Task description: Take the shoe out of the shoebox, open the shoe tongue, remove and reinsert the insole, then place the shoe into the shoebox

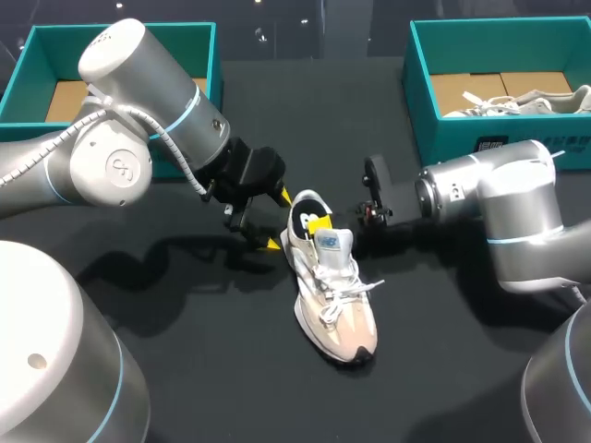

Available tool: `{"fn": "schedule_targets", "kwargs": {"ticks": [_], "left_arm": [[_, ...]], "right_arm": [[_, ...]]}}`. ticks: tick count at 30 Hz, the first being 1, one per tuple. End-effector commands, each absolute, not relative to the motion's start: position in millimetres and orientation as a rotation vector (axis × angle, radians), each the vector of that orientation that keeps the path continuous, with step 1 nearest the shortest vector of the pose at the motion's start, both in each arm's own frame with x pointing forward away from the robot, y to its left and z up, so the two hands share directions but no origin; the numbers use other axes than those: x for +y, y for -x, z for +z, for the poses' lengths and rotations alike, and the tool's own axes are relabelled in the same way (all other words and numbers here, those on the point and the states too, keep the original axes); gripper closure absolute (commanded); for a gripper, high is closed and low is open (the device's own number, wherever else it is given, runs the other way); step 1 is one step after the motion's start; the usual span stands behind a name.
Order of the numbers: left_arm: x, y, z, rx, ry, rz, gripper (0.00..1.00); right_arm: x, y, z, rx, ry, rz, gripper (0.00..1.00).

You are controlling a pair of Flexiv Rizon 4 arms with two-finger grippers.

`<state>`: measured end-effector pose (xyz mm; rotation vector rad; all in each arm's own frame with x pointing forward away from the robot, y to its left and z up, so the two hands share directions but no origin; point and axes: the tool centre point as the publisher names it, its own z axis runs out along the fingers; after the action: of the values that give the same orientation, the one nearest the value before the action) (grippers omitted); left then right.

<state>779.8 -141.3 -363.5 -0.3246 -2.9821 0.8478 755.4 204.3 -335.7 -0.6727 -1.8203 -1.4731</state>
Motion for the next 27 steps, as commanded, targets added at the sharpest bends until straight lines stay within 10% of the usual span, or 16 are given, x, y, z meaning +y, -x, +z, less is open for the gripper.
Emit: {"fn": "schedule_targets", "kwargs": {"ticks": [1, 7, 10, 27], "left_arm": [[-140.8, -779.2, -364.0, -2.984, 0.326, 0.848, 0.00], [-140.8, -779.2, -364.0, -2.984, 0.326, 0.848, 0.00], [-140.8, -779.2, -364.0, -2.984, 0.326, 0.848, 0.00], [-140.8, -779.2, -364.0, -2.984, 0.326, 0.848, 0.00]], "right_arm": [[210.7, -763.4, -323.9, -1.861, 0.646, -1.454, 0.56], [216.9, -773.4, -317.1, -1.896, 0.601, -1.439, 0.63], [218.1, -777.9, -321.2, -1.890, 0.600, -1.427, 1.00], [201.5, -746.2, -356.4, -1.790, 0.768, -1.350, 1.00]]}}
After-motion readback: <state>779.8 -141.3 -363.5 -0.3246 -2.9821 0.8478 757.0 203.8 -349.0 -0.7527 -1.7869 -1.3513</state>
